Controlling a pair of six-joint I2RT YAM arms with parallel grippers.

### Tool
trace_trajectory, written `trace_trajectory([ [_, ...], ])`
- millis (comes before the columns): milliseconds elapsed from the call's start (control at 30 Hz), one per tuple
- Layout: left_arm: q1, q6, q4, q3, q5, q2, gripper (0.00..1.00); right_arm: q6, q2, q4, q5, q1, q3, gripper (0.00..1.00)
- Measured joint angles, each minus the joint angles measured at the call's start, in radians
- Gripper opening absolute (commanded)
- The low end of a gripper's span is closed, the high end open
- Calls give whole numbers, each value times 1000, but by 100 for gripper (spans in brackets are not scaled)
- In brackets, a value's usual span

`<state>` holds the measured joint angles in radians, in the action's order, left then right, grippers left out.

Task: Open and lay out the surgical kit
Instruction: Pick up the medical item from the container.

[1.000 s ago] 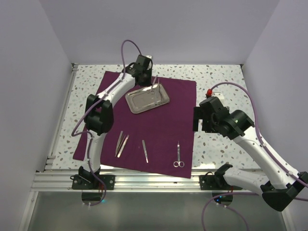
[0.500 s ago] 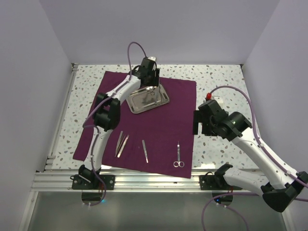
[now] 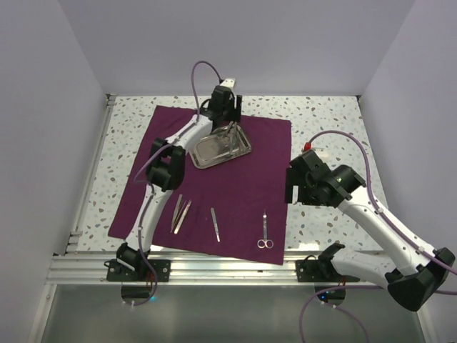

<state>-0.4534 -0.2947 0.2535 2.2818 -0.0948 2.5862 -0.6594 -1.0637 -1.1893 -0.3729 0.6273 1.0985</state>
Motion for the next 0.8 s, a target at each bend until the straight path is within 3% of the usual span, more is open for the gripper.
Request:
trace_trajectory([
  [267, 37, -40, -57, 21, 84, 52, 60, 0, -73, 4, 0, 0, 0, 98],
  [633, 99, -121, -90, 24, 309, 96, 42, 24, -164, 36, 2, -1, 13, 98],
  [733, 106, -139, -100, 24, 373, 101, 34, 28, -174, 41, 5, -1, 13, 98],
  [800, 108, -150, -105, 21, 408, 103, 21, 31, -176, 46, 6, -1, 13, 98],
])
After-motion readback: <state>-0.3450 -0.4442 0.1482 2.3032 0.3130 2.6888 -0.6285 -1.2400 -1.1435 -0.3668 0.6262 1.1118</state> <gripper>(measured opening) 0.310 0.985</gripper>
